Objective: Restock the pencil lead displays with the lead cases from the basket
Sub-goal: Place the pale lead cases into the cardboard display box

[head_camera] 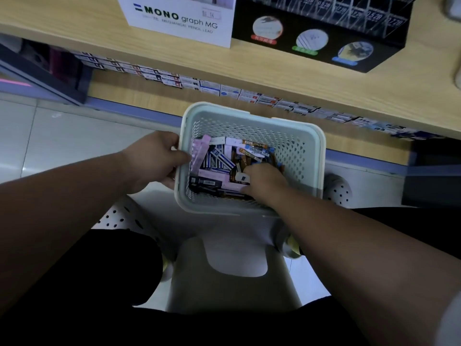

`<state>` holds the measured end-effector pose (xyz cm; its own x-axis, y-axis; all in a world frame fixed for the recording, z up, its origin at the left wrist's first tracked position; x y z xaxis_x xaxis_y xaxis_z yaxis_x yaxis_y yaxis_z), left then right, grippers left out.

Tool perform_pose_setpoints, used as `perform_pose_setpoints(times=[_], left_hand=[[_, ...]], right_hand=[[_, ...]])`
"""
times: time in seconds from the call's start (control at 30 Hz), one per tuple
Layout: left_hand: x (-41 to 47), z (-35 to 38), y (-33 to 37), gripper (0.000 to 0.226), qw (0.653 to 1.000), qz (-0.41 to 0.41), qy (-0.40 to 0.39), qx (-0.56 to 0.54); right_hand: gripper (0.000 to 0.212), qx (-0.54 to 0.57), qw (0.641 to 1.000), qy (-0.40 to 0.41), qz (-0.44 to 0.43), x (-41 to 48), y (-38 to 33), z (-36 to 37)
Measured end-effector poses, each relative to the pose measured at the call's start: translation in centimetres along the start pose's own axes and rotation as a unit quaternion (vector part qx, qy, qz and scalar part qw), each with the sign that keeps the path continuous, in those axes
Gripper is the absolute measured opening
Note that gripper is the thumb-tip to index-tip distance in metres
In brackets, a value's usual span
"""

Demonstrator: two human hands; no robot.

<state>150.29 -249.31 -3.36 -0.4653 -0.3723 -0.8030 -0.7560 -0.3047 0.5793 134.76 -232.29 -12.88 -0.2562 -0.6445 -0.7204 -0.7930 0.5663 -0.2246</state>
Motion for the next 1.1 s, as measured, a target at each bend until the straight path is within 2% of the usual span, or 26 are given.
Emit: perform_pose_setpoints(times=[0.17, 0.3, 0.37, 0.43, 0.5, 0.67, 0.8, 0.83, 0.9, 0.97, 1.1], left_hand=[[-0.2, 0.1, 0.9, 0.02, 1.0, 0.016, -0.004, 0.023], [-0.6, 0.3, 1.4, 0.021, 0.999, 0.022, -0.012, 0.02], [-0.8, 0.5, 1.5, 0.02, 0.999, 0.026, -0.013, 0.023], [-0.9, 0.7, 1.5, 0.019, 0.999, 0.03, -0.015, 0.027], [-0.9, 0.7, 1.5, 0.017, 0.999, 0.03, -0.018, 0.031], [-0.6, 0.5, 1.1, 0.018, 0.999, 0.022, -0.036, 0.027], [-0.5, 0.6, 1.0, 0.02, 0.998, 0.018, -0.049, 0.016], [-0.5, 0.6, 1.1, 0.02, 0.998, 0.021, -0.052, 0.014], [-0.6, 0.7, 1.5, 0.02, 0.997, 0.026, -0.069, 0.005], [-0.8, 1.1, 1.8, 0.019, 0.995, 0.035, -0.091, 0.012], [-0.7, 2.0, 1.5, 0.013, 0.993, 0.047, -0.103, 0.035]], right_hand=[[0.024, -0.013, 0.999, -0.016, -0.037, -0.2, -0.5, -0.3], [0.024, 0.018, 0.997, -0.035, -0.064, -0.5, -0.6, 0.2], [0.014, 0.006, 0.996, -0.056, -0.069, -0.3, -0.7, 0.4], [0.034, 0.011, 0.996, -0.069, -0.064, -0.2, -0.8, 0.6], [0.041, 0.023, 0.996, -0.07, -0.058, -0.2, -1.0, 0.5], [0.036, 0.016, 0.989, -0.126, -0.077, -0.6, -1.5, 0.4], [0.023, 0.061, 0.988, -0.125, -0.07, -0.4, -1.1, -0.9], [0.025, 0.079, 0.988, -0.115, -0.067, -0.3, -1.1, -1.3], [0.043, 0.121, 0.988, -0.078, -0.057, -0.1, -1.2, -2.1], [0.048, 0.13, 0.99, -0.032, -0.045, 0.2, -1.2, -2.6], [0.078, 0.118, 0.993, -0.024, -0.009, 0.6, -1.2, -2.1]])
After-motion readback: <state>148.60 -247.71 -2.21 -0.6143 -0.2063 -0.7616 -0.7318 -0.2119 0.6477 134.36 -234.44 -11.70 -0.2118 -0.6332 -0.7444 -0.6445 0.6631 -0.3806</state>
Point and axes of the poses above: each hand's wrist, its own x-axis towards the middle knuckle, its own z-axis out of the palm, y = z × x, the point moved 5 cm from there along x, towards the middle knuckle, and after that the axes turned 6 degrees about -x, right-handed, at the moved point
